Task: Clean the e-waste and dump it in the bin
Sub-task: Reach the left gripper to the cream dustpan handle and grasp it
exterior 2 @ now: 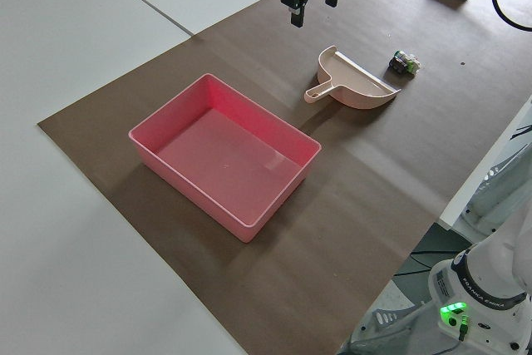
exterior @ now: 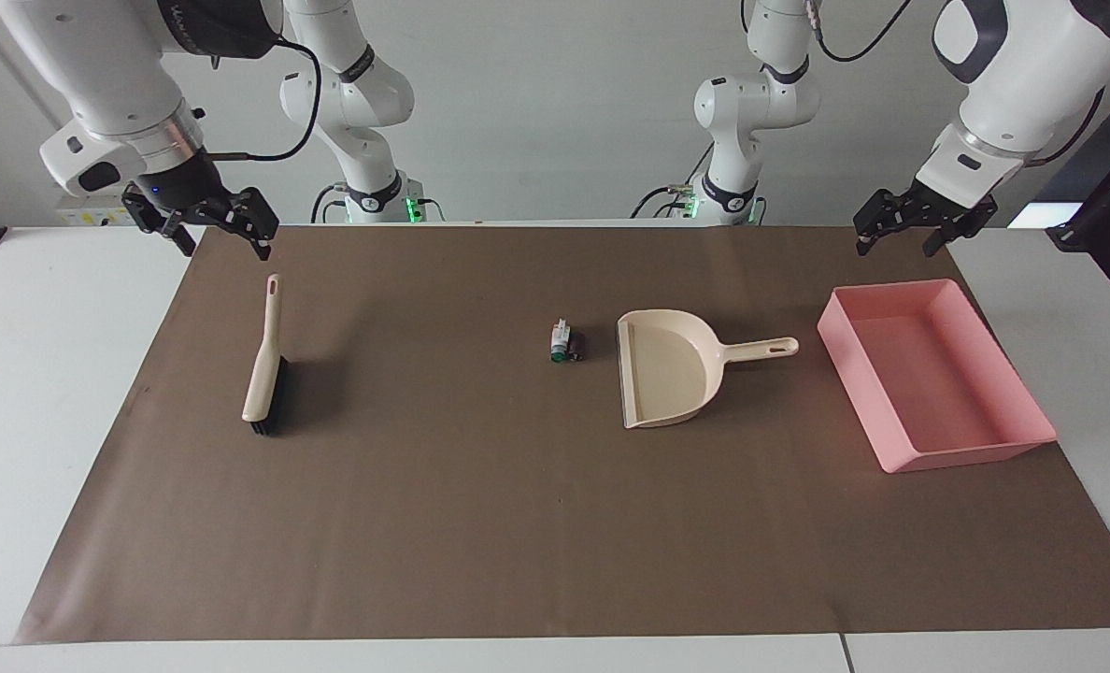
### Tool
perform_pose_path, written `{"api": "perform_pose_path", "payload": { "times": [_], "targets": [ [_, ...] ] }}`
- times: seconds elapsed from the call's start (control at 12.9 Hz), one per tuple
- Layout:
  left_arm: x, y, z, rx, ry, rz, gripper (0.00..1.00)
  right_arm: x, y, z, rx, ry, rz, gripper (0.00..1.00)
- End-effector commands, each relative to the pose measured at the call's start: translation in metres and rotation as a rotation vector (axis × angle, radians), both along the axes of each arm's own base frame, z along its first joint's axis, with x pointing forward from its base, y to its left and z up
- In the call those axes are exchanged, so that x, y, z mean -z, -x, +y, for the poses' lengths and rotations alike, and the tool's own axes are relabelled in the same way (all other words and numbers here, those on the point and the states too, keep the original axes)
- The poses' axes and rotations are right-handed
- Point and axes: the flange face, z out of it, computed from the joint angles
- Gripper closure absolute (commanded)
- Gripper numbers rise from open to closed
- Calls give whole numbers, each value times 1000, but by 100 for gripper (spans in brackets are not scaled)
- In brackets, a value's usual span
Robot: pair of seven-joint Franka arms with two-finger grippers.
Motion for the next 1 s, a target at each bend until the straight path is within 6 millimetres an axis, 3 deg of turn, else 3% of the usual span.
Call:
{"api": "perform_pose_path", "payload": {
  "times": [0.0, 0.39, 0.62, 0.77, 0.93],
  "targets": [
    [-1, 7, -3, -7, -1, 8, 1, 0, 1, -3, -7, 3, -5, 0],
    [-1, 8, -4, -6, -2, 14, 1, 0, 1, -4, -1, 3, -4, 0],
    [-3, 8, -3, -9, -3, 9, 1, 13, 8, -5, -17, 1, -17, 0],
    [-3, 9, -4, -3, -3, 17, 1, 37, 21, -24, 7, -1, -29, 0],
    [-1, 11, -11, 11, -5, 31, 1, 76, 41, -40, -56, -6, -49, 0]
  ]
}}
